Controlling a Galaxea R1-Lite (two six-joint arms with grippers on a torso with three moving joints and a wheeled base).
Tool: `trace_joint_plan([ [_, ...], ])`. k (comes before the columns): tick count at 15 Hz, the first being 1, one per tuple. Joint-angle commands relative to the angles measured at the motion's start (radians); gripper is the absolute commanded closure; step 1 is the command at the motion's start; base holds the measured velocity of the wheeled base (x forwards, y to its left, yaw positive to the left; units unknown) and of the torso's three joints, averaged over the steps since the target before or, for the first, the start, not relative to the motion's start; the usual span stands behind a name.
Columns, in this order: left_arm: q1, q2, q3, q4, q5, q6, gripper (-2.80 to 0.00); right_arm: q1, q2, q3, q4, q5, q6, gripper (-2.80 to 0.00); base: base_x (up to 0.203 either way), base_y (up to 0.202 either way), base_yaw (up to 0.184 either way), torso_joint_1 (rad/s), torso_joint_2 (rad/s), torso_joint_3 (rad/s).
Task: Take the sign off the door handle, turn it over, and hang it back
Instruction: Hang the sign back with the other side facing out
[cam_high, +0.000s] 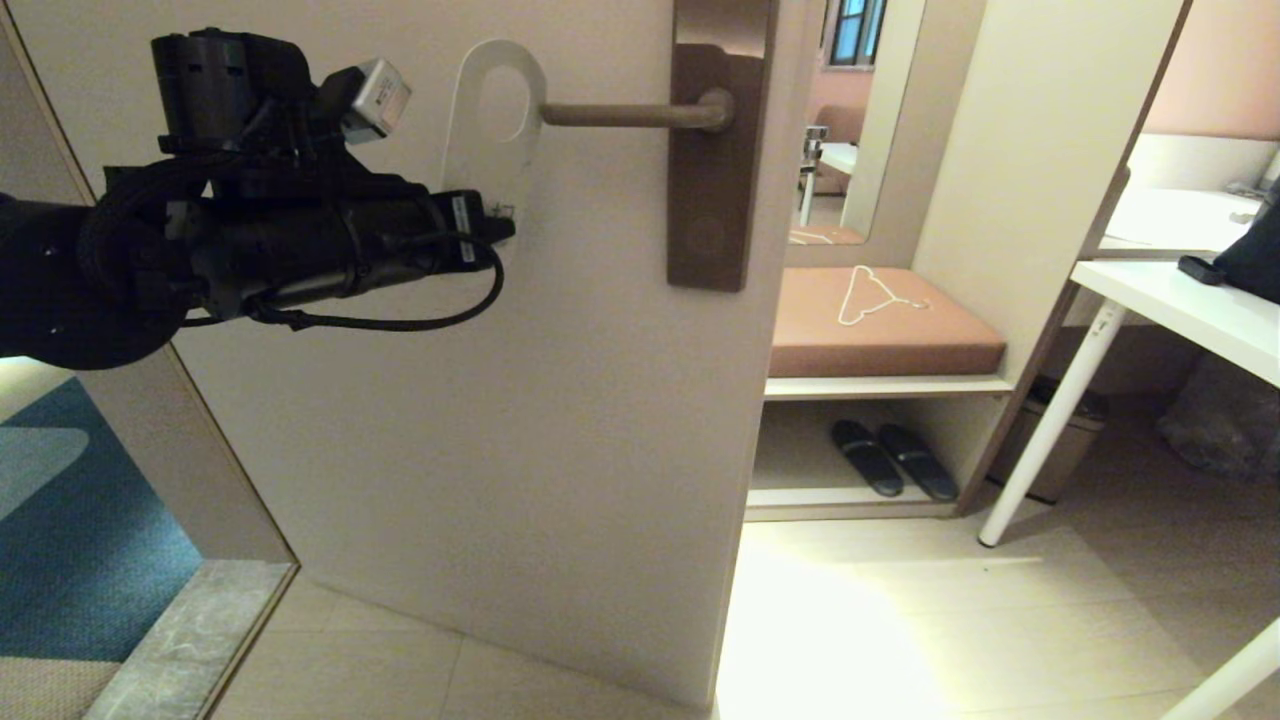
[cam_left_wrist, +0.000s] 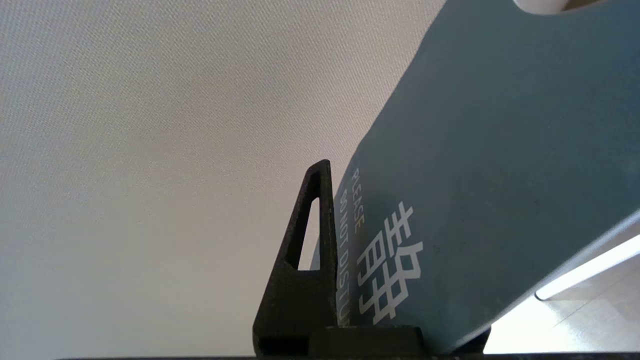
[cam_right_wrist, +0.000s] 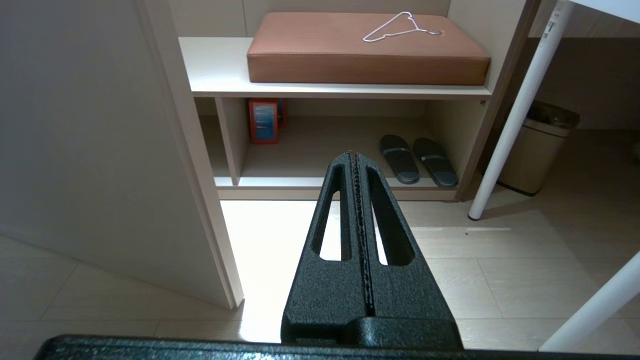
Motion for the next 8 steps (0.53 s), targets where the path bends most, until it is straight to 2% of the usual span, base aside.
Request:
trace_joint_plan([
  [1, 0.003, 0.013, -0.024, 0.004, 0.000, -0.001, 0.00, 0.000, 0.001, 0.000, -0.001, 0.000, -0.001, 0.00, 0.000, 0.000, 0.000, 0.000, 0.00, 0.000],
  [8, 0.003, 0.038, -0.029, 0.025, 0.000, -0.001, 0.00, 0.000, 0.001, 0.000, -0.001, 0.000, 0.001, 0.00, 0.000, 0.000, 0.000, 0.000, 0.00, 0.000],
])
